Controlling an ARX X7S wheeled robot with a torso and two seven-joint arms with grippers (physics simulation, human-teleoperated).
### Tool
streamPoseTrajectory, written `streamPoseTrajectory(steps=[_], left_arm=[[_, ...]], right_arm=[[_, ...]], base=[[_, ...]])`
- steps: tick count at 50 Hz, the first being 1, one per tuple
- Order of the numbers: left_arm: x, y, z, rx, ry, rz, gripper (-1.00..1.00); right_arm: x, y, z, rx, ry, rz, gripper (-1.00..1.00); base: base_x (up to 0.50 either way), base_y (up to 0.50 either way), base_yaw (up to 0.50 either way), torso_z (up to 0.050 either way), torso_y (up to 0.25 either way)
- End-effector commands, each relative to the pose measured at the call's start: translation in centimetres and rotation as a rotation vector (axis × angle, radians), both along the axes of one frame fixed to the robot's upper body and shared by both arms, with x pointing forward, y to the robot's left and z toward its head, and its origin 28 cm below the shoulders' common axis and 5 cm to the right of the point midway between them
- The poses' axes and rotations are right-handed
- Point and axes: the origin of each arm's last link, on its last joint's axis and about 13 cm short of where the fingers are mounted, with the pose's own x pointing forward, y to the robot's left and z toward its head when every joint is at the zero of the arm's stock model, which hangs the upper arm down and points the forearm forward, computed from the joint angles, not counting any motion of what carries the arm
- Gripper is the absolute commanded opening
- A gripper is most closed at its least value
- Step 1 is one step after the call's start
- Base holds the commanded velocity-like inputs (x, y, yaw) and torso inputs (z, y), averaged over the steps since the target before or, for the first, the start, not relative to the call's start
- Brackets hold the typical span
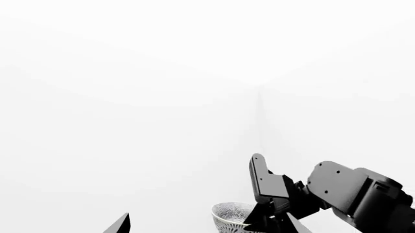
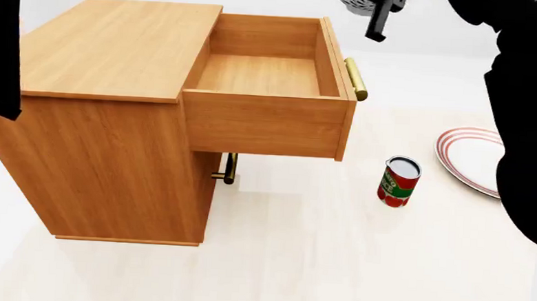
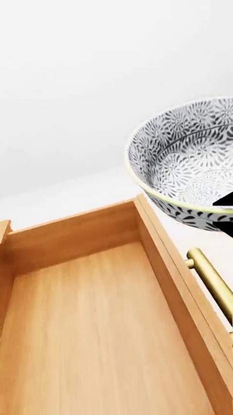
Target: Put the bowl in the top drawer of the cabinet.
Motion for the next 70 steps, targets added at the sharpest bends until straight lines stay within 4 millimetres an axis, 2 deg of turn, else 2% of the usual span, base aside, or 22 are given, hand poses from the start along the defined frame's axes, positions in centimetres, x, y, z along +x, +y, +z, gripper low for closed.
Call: streamPoseTrajectory(steps=[1, 14, 29, 55, 70], left_arm=[[-0.2, 0.0, 0.2, 0.002, -0.01, -0.005, 1.0], [-0.1, 0.1, 0.3, 0.001, -0.016, 0.001, 1.0], [-0.4, 0.3, 0.4, -0.026, -0.046, -0.004, 1.0], [-0.4, 0.1, 0.2, 0.007, -0.061, -0.016, 1.0], [-0.4, 0.3, 0.1, 0.008, -0.058, -0.01, 1.0]], right_arm=[[-0.4, 2.9, 1.5, -0.045, -0.04, 0.144, -1.0], [-0.4, 5.1, 1.5, -0.052, -0.039, 0.303, -1.0], [-0.8, 7.0, 1.7, 0.073, -0.054, 0.482, -1.0], [-0.7, 7.1, 1.5, 0.089, -0.059, 0.491, -1.0], [-0.7, 7.1, 1.5, 0.089, -0.059, 0.491, -1.0]], base=[[0.0, 0.0, 0.0, 0.0, 0.0], [0.0, 0.0, 0.0, 0.0, 0.001], [0.0, 0.0, 0.0, 0.0, 0.0], [0.0, 0.0, 0.0, 0.0, 0.0], [0.0, 0.0, 0.0, 0.0, -0.12]])
